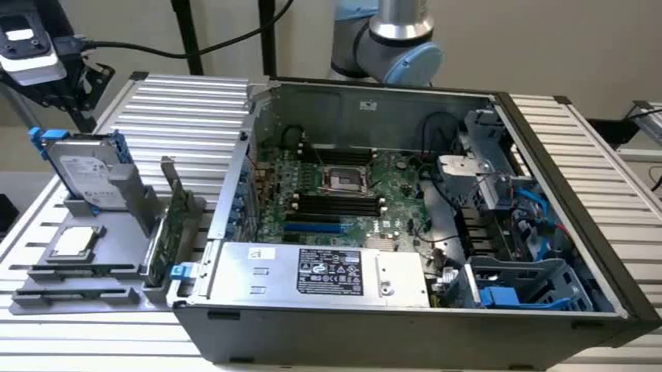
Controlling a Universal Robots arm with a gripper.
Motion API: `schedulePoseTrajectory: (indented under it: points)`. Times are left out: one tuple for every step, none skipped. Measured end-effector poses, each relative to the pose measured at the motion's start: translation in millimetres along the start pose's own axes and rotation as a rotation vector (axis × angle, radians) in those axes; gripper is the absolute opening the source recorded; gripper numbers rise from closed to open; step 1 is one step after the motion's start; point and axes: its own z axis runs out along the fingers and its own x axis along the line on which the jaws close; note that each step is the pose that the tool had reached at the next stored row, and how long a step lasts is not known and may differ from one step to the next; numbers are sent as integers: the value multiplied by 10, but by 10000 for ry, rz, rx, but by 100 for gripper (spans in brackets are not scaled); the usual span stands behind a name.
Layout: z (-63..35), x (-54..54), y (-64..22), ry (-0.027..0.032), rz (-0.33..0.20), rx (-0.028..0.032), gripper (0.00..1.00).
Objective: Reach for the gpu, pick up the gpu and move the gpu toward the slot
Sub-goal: 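Reach for the gpu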
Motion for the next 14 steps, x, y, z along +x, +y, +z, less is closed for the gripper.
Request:
schedulePoseTrajectory:
  points:
    - [0, 0, 0, 0, 0, 0, 11]
    - [0, 0, 0, 0, 0, 0, 11]
    - [0, 0, 0, 0, 0, 0, 11]
    - [0, 0, 0, 0, 0, 0, 11]
    - [0, 0, 0, 0, 0, 0, 11]
    - [0, 0, 0, 0, 0, 0, 11]
    - [0, 0, 0, 0, 0, 0, 11]
    - [0, 0, 0, 0, 0, 0, 11]
    - [0, 0, 0, 0, 0, 0, 11]
    - [0, 0, 0, 0, 0, 0, 11]
    - [0, 0, 0, 0, 0, 0, 11]
    - [0, 0, 0, 0, 0, 0, 11]
    - [0, 0, 0, 0, 0, 0, 11]
    - [-1, 0, -4, 2, 0, 3, 11]
